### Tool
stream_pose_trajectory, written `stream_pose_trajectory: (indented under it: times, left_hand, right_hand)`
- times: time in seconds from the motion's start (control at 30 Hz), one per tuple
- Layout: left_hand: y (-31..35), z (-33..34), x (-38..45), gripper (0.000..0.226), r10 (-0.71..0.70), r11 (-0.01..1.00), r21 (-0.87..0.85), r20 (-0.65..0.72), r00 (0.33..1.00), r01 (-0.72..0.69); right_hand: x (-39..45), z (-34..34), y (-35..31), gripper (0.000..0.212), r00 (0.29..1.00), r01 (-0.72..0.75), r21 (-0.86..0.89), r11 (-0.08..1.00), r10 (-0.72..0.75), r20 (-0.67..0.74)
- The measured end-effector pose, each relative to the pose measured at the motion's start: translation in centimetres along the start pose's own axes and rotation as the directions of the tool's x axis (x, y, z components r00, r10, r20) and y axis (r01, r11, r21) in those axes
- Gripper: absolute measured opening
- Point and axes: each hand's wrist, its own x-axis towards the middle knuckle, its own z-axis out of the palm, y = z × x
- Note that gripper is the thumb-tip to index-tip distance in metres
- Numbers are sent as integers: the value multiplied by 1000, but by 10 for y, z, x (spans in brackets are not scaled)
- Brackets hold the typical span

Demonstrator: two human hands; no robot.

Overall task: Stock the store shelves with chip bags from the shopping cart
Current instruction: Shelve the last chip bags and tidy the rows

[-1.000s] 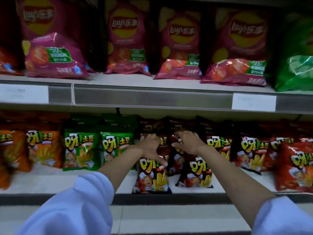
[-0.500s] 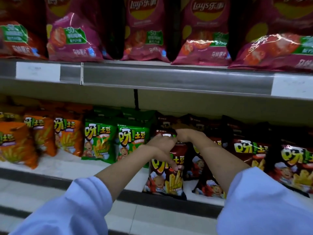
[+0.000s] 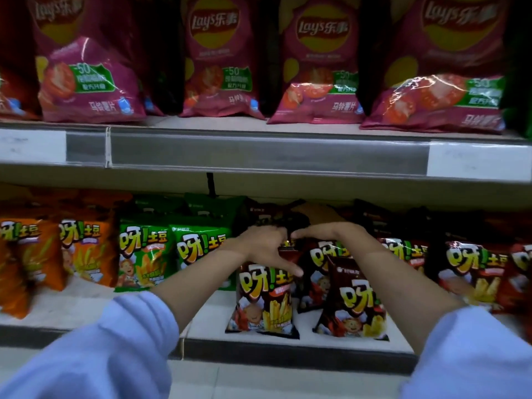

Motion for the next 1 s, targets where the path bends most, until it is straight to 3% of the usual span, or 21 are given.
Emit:
stream_pose_trajectory:
  times: [0.1,0.17,0.3,0.4,0.47,0.57,0.63,0.73,0.8,1.0]
  left_hand:
    - [22,-11,17,62,38,982,-186,47,998,-28]
    - [36,-14,31,49,54,964,-266,102,993,-25]
    - [48,-13,59,51,104,925,-381,229,968,-10]
    - [50,-16,73,65,110,948,-317,348,931,7]
    - [49,-16,83,80,76,967,-255,380,922,26]
    - [46,-6,99,84,-17,973,-207,375,927,102]
    - [47,4,108,77,-31,972,-211,342,939,108]
    - [49,14,113,59,-26,970,-230,218,976,77]
    - [50,16,115,59,-41,960,-263,191,981,92]
    - [52,19,125,57,-76,940,-301,280,957,163]
  right_hand:
    - [-33,-11,21,65,1000,-26,-24,999,26,0]
    - [-50,-13,37,59,993,-6,-42,999,2,-115]
    - [-80,-11,61,53,979,1,-130,991,-28,-204]
    - [-94,-9,71,50,967,-11,-90,996,-12,-253]
    - [-102,-9,77,62,978,-32,-106,994,10,-206]
    - [-112,-1,80,88,995,-90,-261,961,78,-58]
    - [-109,11,83,95,994,-108,-323,940,105,-29]
    - [-104,27,87,88,994,-89,-295,951,69,-79]
    - [-106,29,86,84,992,-53,-252,966,23,-120]
    - [-97,45,68,86,989,-6,-386,923,-50,-136]
